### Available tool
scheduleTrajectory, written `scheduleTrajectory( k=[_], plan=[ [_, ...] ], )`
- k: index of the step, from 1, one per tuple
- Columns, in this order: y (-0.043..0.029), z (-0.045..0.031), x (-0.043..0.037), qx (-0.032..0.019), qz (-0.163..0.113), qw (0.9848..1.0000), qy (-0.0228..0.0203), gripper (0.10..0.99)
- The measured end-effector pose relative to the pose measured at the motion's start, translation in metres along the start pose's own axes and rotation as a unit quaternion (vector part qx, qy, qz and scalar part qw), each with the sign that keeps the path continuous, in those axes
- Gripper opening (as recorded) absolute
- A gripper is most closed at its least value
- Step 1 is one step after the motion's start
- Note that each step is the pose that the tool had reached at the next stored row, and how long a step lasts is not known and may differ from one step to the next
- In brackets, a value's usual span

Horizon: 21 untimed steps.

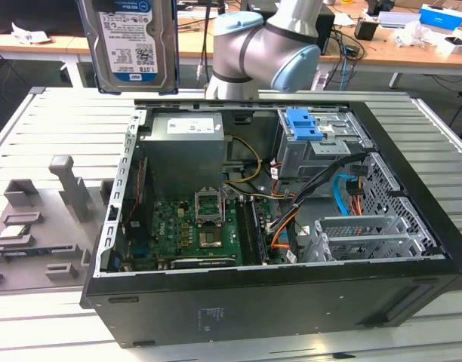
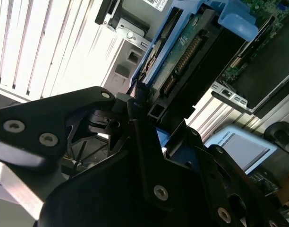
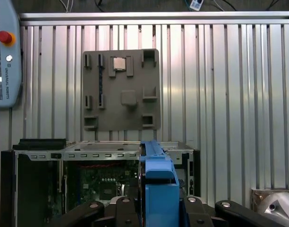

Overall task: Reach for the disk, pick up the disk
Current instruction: 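Pick up the disk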

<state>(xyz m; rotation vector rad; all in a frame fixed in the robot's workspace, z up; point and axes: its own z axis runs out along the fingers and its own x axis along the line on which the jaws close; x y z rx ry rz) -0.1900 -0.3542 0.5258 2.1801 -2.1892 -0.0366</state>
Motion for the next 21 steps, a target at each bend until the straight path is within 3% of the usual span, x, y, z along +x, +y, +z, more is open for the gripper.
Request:
scheduleTrajectory(
  k=[8, 18, 21],
  plan=[
    [-0.0256, -0.0014, -0.0001, -0.0001, 0.000, 1.0000, 0.0000, 0.365],
    [-0.0686, -0.0037, -0.0005, -0.0001, 0.000, 1.0000, 0.0000, 0.365],
    [-0.0719, -0.0023, -0.0005, 0.0000, 0.000, 1.0000, 0.0002, 0.365]
  ],
)
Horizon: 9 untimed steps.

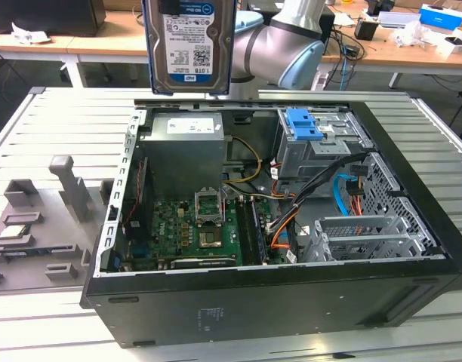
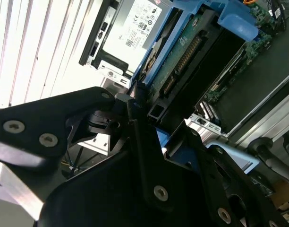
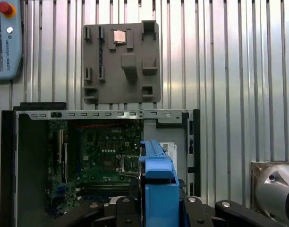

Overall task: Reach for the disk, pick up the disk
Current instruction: 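Pick up the disk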

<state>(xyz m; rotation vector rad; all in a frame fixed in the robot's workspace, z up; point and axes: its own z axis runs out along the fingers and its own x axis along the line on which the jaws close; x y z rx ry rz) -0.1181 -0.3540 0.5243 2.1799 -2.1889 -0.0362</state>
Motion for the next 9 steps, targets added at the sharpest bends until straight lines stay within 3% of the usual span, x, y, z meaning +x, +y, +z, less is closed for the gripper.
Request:
scheduleTrajectory(
  k=[9],
  plan=[
    [-0.0019, 0.0087, -0.0002, 0.0000, 0.000, 1.0000, 0.0002, 0.365]
  ],
)
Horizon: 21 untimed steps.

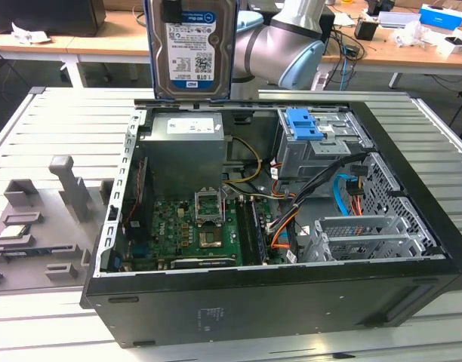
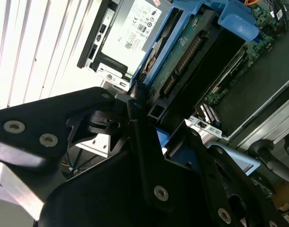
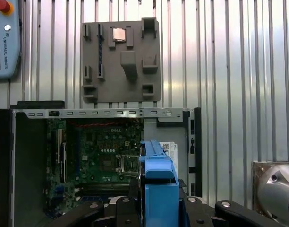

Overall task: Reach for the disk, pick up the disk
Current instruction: 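Pick up the disk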

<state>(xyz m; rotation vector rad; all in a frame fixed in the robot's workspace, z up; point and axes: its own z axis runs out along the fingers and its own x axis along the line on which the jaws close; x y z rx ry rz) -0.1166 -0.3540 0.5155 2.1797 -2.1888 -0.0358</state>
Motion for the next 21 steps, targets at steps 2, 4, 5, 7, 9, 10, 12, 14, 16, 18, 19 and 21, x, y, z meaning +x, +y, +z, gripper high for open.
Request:
scheduleTrajectory(
  k=[2, 4, 5, 7, 9, 10, 12, 14, 16, 18, 19, 21],
  plan=[
    [-0.0004, 0.0027, -0.0001, 0.0000, 0.000, 1.0000, 0.0000, 0.365],
    [-0.0008, 0.0053, -0.0001, 0.0000, 0.000, 1.0000, 0.0000, 0.365],
    [-0.0010, 0.0063, -0.0001, 0.0000, 0.000, 1.0000, 0.0000, 0.365],
    [-0.0015, 0.0092, -0.0002, 0.0000, 0.000, 1.0000, 0.0000, 0.365],
    [-0.0021, 0.0125, -0.0003, 0.0000, 0.000, 1.0000, 0.0000, 0.365],
    [-0.0025, 0.0151, -0.0003, 0.0000, 0.000, 1.0000, 0.0000, 0.365],
    [-0.0030, 0.0179, -0.0004, 0.0000, 0.000, 1.0000, 0.0000, 0.365],
    [-0.0036, 0.0214, -0.0004, 0.0000, 0.000, 1.0000, 0.0000, 0.365],
    [-0.0049, 0.0261, -0.0006, 0.0000, 0.000, 1.0000, 0.0000, 0.365],
    [-0.0079, 0.0275, -0.0006, 0.0001, 0.000, 1.0000, 0.0001, 0.365],
    [-0.0105, 0.0277, -0.0007, 0.0000, 0.000, 1.0000, 0.0002, 0.365],
    [-0.0195, 0.0280, -0.0008, 0.0000, 0.000, 1.0000, 0.0005, 0.365]
  ],
)
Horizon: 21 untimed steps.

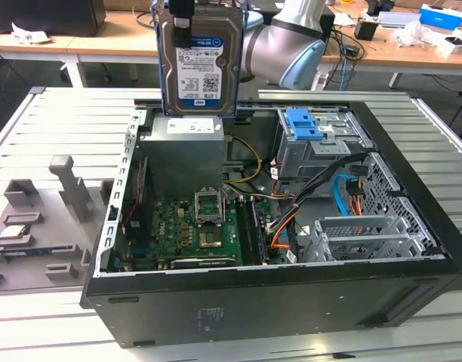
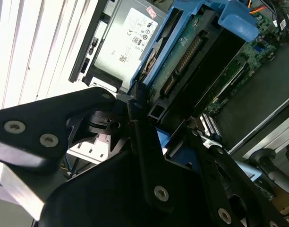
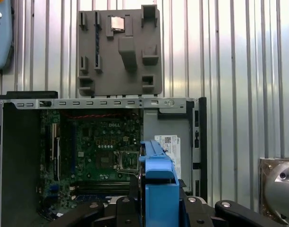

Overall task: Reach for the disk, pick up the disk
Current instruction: 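Pick up the disk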

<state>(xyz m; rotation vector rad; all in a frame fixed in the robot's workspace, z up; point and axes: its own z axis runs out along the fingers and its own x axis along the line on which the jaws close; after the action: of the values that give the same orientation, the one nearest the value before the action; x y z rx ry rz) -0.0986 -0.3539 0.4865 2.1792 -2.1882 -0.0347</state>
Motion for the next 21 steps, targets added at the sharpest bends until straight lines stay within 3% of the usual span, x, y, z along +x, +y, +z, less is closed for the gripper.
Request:
scheduleTrajectory(
  k=[17, 21],
  plan=[
    [-0.0593, -0.0027, -0.0006, 0.0000, 0.000, 1.0000, 0.0005, 0.365],
    [-0.0615, -0.0028, -0.0007, 0.0000, 0.000, 1.0000, 0.0004, 0.365]
  ],
)
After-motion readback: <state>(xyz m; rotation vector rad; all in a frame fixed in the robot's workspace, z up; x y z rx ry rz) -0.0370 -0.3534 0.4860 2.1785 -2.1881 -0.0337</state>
